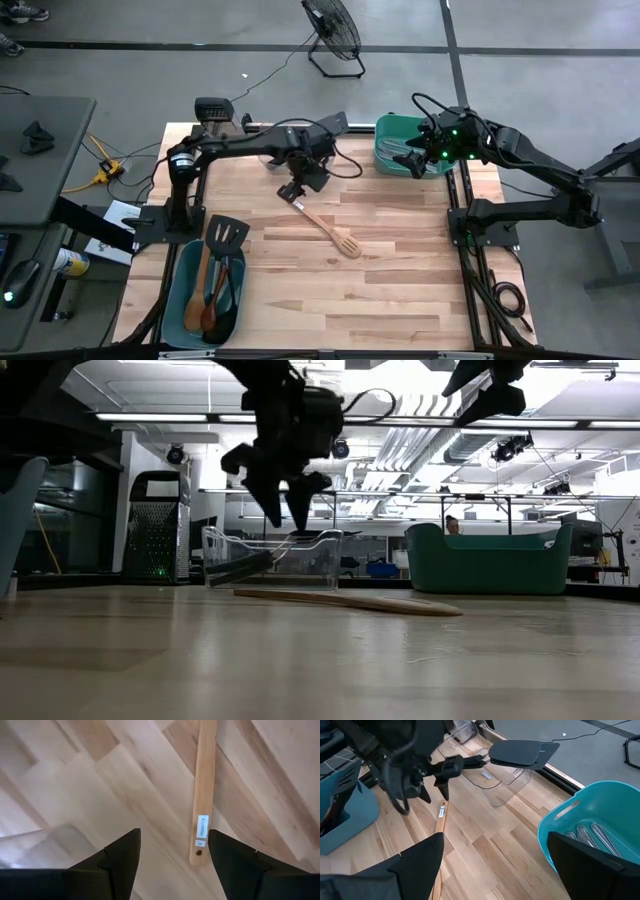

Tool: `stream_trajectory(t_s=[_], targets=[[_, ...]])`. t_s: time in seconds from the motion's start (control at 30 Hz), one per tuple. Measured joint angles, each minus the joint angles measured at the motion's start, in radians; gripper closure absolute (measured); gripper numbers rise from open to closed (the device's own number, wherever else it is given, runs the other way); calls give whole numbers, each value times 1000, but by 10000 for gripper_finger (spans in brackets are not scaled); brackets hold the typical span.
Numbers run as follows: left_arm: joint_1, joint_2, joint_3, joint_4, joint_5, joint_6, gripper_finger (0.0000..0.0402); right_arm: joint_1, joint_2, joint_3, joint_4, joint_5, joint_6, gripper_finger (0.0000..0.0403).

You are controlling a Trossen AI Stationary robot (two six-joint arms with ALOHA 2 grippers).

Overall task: Pick & Place Kitchen Items
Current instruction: Put the wooden spatula into the blue bin

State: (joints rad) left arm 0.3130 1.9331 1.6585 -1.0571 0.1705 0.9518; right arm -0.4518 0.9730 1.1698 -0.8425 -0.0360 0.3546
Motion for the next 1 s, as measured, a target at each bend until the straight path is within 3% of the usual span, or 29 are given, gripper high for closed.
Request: stream_trajectory(t_s=[0.3,0.53,1.0], targets=[[-55,0,-133,128,-3,43,174,0,0,0,0,0,0,54],[-150,0,-230,269,-91,73,174,0,0,0,0,0,9,54],[-202,18,-280,422,-76,5,174,0,0,0,0,0,11,54]])
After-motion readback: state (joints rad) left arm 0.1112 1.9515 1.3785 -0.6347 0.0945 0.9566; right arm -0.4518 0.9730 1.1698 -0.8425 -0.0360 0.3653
